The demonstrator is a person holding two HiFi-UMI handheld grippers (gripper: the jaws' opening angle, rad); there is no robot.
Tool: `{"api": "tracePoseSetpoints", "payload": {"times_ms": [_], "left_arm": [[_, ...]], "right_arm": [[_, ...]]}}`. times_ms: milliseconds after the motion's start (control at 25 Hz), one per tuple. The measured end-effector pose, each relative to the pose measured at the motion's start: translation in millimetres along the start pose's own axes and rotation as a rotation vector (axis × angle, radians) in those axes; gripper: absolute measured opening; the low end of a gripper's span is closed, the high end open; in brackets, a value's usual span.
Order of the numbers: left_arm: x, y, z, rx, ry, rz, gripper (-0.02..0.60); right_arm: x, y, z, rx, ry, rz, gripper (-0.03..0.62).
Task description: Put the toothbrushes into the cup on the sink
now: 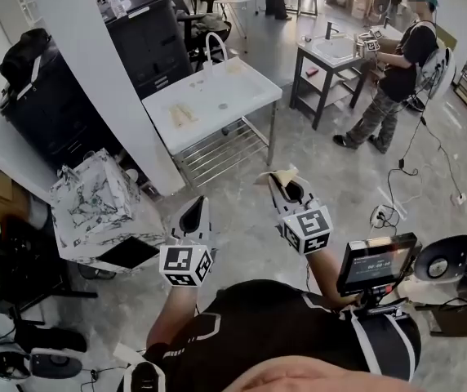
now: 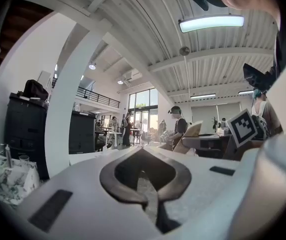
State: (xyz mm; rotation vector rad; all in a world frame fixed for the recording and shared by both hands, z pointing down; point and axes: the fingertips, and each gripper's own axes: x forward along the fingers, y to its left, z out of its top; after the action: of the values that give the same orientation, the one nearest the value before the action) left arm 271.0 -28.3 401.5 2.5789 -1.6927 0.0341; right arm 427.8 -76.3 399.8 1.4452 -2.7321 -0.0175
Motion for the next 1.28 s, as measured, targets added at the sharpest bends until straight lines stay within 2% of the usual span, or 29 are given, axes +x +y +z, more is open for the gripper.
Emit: {"api": "tracePoseSetpoints", "payload": {"times_ms": [640,1280], "left_arm": [[-11,22,1,0.0,0.001,0.013,0.005],[-52,93,4,-0.002,-0.024,0.072,0.005]], "right_arm": [[12,18,3,0.025,-0.003,0.01,0.046],[54,87,10,0.013,-0.015,0.058,0.046]]}}
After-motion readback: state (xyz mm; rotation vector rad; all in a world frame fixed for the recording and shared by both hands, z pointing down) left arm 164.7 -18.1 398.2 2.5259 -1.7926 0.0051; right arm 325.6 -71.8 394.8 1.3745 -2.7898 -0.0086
